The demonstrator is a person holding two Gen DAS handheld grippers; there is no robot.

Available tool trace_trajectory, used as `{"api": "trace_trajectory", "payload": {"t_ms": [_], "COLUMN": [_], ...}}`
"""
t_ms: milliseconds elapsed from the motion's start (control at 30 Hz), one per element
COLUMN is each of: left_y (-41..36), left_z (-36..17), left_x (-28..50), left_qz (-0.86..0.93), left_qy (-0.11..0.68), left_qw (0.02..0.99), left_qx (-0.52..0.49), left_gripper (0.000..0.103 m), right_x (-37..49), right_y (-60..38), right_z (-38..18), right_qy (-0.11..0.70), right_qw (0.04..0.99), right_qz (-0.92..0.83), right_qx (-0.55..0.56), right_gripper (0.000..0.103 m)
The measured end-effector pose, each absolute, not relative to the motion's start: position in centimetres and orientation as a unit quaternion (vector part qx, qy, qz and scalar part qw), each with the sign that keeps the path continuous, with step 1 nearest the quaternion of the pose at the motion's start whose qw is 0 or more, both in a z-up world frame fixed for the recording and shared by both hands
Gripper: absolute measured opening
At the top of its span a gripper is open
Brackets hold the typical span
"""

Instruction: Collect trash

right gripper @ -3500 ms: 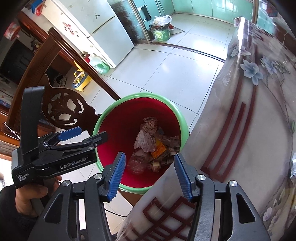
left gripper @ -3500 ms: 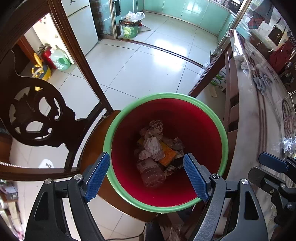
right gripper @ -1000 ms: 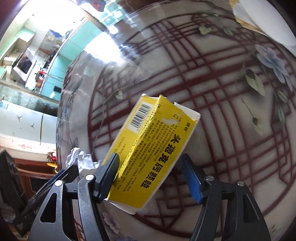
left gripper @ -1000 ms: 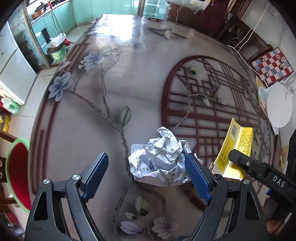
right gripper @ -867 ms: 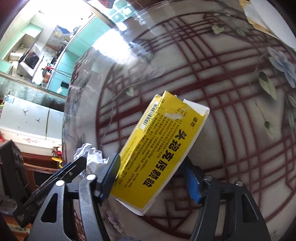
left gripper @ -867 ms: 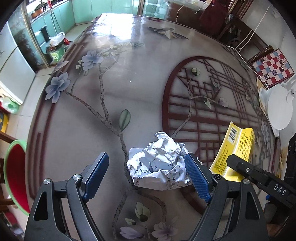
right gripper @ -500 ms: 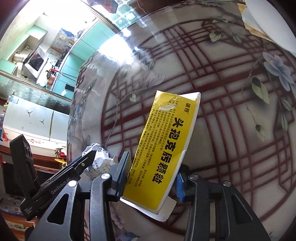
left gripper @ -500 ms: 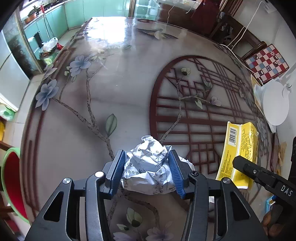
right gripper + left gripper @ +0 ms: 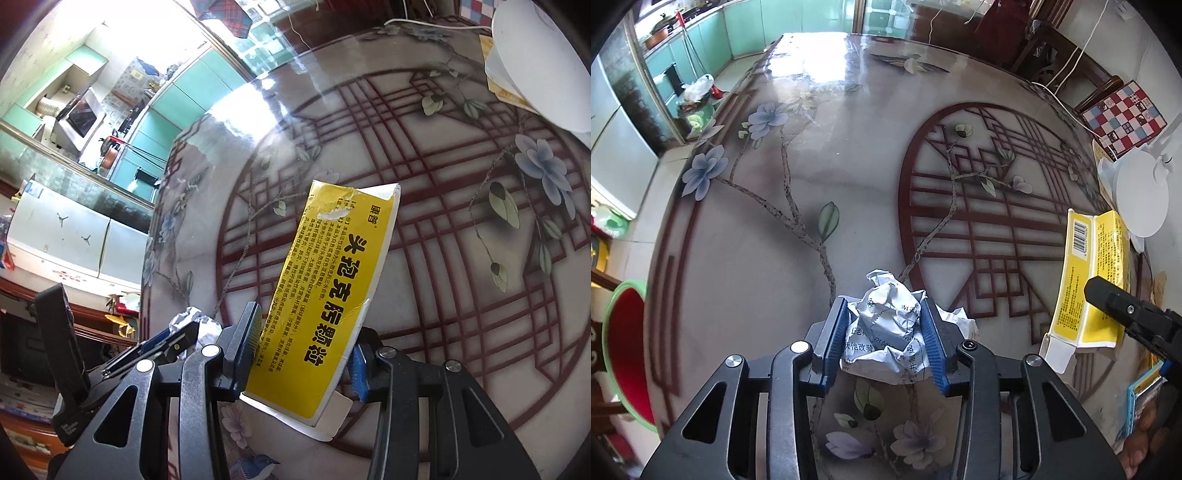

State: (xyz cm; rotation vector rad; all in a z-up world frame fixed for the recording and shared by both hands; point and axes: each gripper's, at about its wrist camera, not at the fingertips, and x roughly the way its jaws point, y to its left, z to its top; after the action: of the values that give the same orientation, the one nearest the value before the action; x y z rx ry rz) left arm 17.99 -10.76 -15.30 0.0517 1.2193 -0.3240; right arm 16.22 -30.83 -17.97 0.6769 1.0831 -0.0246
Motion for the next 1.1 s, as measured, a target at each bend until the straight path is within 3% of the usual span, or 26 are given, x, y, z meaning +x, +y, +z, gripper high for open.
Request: {"api": "trace_trajectory", "payload": {"t_ms": [667, 767, 933, 1100], "left_y": [-9.2, -9.2, -8.8, -9.2], "left_z": [-14.0, -14.3, -14.9, -16.2], "left_x": [13.2, 12.7, 12.4, 12.6], "left_qz": [-0.155, -0.162, -0.141, -0.128], "left_qy": [0.565, 0.569, 0.571, 0.594], "left_qw": [0.810, 0.806, 0.809, 0.794], "left_qx": [0.027, 0.031, 0.022, 0.000], "left_gripper": [0.032, 0.043, 0.084, 0.090], "right_x": [12.1, 12.3, 12.1, 12.0], "right_y": [-29.8, -29.2, -28.7, -29.0], "right_z": [-15.7, -16.2, -17.7, -19.0], "right_qy": [0.503, 0.530, 0.561, 0.574], "right_qw": [0.816, 0.813, 0.803, 0.791], "right_qz": [-0.002, 0.012, 0.023, 0.028], "right_qx": [0.286, 0.243, 0.201, 0.208], "right_gripper": [0.041, 0.041, 0.041, 0.042]}}
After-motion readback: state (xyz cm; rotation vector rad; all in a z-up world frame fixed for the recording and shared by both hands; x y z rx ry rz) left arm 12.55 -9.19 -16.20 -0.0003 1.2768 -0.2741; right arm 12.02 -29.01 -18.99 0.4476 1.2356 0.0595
